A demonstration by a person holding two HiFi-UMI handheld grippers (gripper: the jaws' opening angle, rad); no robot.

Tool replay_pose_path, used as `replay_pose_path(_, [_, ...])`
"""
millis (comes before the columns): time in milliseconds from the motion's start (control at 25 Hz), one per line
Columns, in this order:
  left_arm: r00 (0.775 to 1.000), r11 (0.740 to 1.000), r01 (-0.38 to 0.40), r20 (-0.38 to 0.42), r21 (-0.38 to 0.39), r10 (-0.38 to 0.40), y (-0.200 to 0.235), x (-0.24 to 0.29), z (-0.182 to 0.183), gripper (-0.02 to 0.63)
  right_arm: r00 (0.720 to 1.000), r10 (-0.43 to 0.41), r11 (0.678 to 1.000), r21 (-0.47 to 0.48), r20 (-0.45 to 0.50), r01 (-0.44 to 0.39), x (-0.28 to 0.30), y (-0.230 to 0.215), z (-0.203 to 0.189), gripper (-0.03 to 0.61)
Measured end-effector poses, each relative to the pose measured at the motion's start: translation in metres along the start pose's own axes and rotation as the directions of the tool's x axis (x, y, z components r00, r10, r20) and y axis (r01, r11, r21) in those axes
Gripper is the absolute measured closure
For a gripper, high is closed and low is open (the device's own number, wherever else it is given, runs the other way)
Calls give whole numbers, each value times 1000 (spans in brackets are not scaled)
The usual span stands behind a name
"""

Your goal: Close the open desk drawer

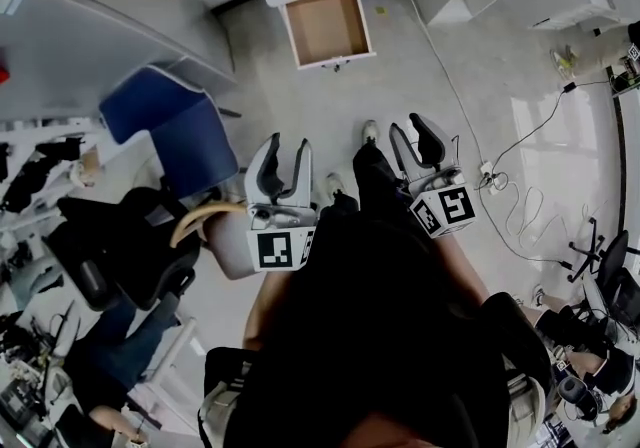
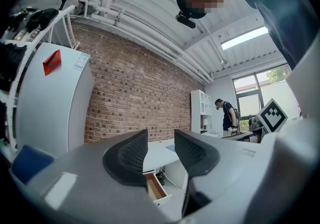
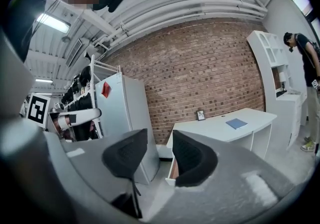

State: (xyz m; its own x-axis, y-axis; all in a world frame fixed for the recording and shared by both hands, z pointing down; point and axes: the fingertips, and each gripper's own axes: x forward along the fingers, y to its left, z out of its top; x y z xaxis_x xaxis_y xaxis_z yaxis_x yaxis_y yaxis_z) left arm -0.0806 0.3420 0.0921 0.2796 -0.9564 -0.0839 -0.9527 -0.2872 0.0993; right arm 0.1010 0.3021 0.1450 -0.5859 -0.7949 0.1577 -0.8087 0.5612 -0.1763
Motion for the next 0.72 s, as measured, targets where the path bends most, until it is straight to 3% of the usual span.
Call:
replay_pose_path(360, [1000, 1000, 15, -1, 6, -15, 4, 39, -5, 410, 1000, 13, 1000, -8, -11, -13, 33, -28, 8, 416])
replay_pose_path(720, [995, 999, 49, -89, 15, -47, 1, 94, -27, 373, 997, 67, 997, -20, -50, -68, 80, -66, 14, 416])
